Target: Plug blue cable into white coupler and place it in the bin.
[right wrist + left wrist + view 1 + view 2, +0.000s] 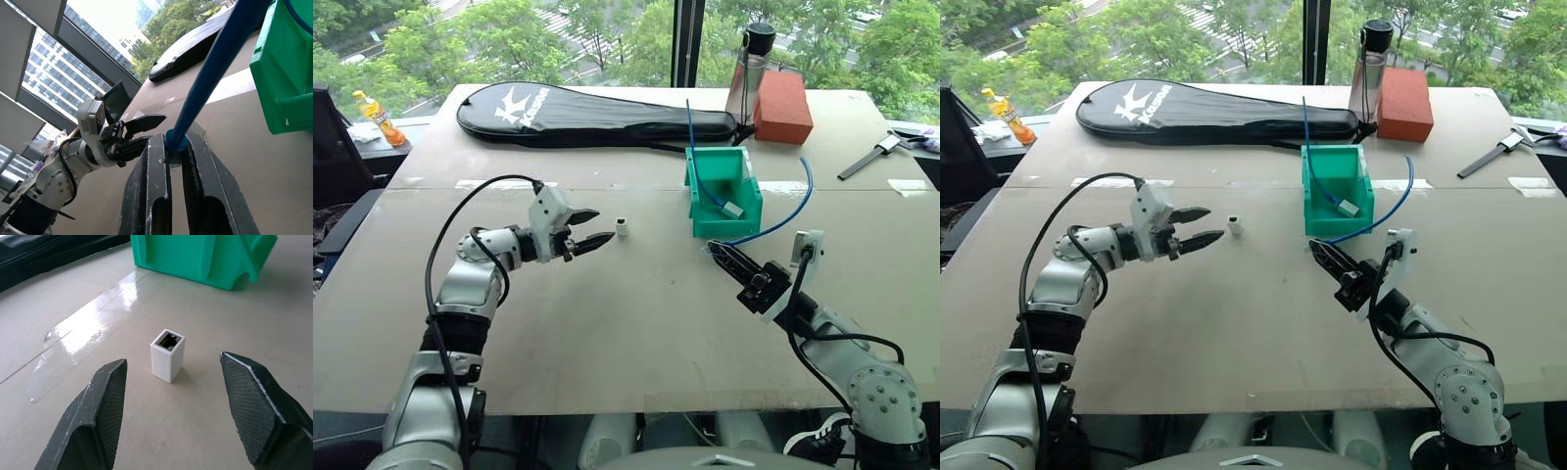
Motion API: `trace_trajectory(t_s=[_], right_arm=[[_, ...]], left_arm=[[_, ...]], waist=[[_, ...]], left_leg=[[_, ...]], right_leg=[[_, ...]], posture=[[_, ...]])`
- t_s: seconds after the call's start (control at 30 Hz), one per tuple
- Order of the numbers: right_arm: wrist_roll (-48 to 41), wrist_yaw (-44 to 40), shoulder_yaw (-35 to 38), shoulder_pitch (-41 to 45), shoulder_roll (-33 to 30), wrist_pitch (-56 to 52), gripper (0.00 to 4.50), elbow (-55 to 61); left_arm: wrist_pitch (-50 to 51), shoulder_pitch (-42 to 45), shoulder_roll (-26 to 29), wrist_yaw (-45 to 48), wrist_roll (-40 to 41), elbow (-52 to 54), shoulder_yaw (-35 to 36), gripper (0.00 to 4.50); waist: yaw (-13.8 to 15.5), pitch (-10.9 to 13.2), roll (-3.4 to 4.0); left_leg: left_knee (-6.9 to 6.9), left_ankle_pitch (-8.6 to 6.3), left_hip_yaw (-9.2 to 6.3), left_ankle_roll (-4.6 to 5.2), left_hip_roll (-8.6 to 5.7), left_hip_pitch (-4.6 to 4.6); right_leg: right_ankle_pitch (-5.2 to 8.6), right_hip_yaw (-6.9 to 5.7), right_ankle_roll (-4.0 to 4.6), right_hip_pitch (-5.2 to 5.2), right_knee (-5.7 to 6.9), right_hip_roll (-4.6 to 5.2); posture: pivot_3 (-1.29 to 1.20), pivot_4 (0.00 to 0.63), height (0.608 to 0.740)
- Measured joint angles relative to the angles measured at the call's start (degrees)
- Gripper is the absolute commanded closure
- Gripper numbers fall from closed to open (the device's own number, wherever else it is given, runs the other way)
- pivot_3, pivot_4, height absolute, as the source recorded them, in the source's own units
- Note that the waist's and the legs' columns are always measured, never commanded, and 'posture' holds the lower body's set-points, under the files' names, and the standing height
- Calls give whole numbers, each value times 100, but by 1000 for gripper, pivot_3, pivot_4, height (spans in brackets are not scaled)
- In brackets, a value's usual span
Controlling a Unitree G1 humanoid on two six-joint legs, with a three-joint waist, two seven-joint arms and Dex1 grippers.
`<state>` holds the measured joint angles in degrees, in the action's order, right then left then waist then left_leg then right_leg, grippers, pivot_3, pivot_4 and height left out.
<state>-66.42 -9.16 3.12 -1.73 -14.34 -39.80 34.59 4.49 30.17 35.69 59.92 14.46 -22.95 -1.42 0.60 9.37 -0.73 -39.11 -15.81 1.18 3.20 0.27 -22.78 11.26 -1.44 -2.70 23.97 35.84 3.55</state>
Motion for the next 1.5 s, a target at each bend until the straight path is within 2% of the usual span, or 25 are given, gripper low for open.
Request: trace_trajectory(t_s=[0.13,0.53,0.7,0.8,0.83,0.9,0.93,0.97,1.2,1.27,1.33,1.43,1.5], right_arm=[[125,-2,-83,-59,34,37,4500,13],[243,78,-142,-254,82,170,4500,172],[237,107,-117,-306,-1,174,4500,284],[231,146,-97,-365,-44,181,4500,323],[231,165,-95,-413,-71,182,4500,327],[233,183,-90,-436,-113,185,4500,334],[246,184,-84,-454,-140,196,4500,364],[258,183,-84,-455,-166,204,4500,384],[1025,-209,-92,-176,-650,442,4500,412],[1216,-429,-93,2,-903,449,4500,411],[1487,-849,-101,284,-1436,439,4500,397],[1661,-1343,-142,490,-1754,445,4500,271],[1922,-1960,-353,803,-2200,455,4500,10]], left_arm=[[-390,271,-152,169,-205,-655,-142,1443],[-2344,1772,-613,701,-995,-3842,-363,1443],[-2720,2187,-811,645,-1234,-4550,-355,1443],[-2812,2310,-902,660,-1328,-4740,-350,2191],[-2816,2323,-928,678,-1331,-4776,-340,2647],[-2832,2324,-939,739,-1332,-4798,-314,3678],[-2869,2325,-937,842,-1341,-4798,-312,3967],[-2891,2325,-939,904,-1346,-4797,-313,4052],[-2893,2160,-1103,1859,-1163,-4271,-289,4079],[-2736,1959,-1218,2132,-1020,-3799,-306,4079],[-2358,1511,-1378,2367,-892,-2847,-446,4079],[-1894,1158,-1511,2353,-861,-2065,-634,4079],[-1438,950,-1588,2232,-873,-1448,-837,4079]], waist=[[6,0,-1],[22,-1,-6],[18,-2,-9],[18,-3,-11],[15,-4,-11],[10,-3,-11],[9,-3,-11],[9,-3,-11],[11,-2,-12],[11,-2,-12],[9,-2,-11],[14,-2,-12],[11,-1,-11]], left_leg=[[2,0,-3,0,1,-3],[-5,0,-5,1,-2,-9],[-6,0,-4,1,-3,-9],[-6,0,-5,1,-3,-8],[-6,0,-5,1,-3,-8],[-7,0,-5,1,-2,-8],[-7,0,-4,1,-2,-8],[-6,0,-4,1,-2,-8],[-8,0,-2,1,-2,-10],[-9,-1,-2,2,-2,-10],[-9,-1,-2,2,-2,-10],[-9,-1,-6,2,-1,-10],[-11,-1,-4,2,-2,-9]], right_leg=[[0,-2,0,2,1,-1],[-2,-7,-1,0,1,0],[-2,-5,-2,0,2,1],[-2,-6,-2,-1,3,1],[-2,-6,-2,-1,3,1],[-2,-6,-2,-1,3,1],[-2,-6,-2,-1,3,1],[-2,-6,-2,0,3,1],[-2,-4,-2,0,2,1],[-2,-4,-1,0,1,1],[-2,-1,-1,0,1,2],[-2,-3,-1,0,2,0],[-2,-2,-1,0,3,-1]], posture=[[0,150,740],[0,150,740],[0,150,740],[0,150,740],[0,150,740],[0,150,740],[0,150,740],[0,150,740],[0,150,740],[0,150,740],[0,150,740],[0,150,740],[0,150,740]])
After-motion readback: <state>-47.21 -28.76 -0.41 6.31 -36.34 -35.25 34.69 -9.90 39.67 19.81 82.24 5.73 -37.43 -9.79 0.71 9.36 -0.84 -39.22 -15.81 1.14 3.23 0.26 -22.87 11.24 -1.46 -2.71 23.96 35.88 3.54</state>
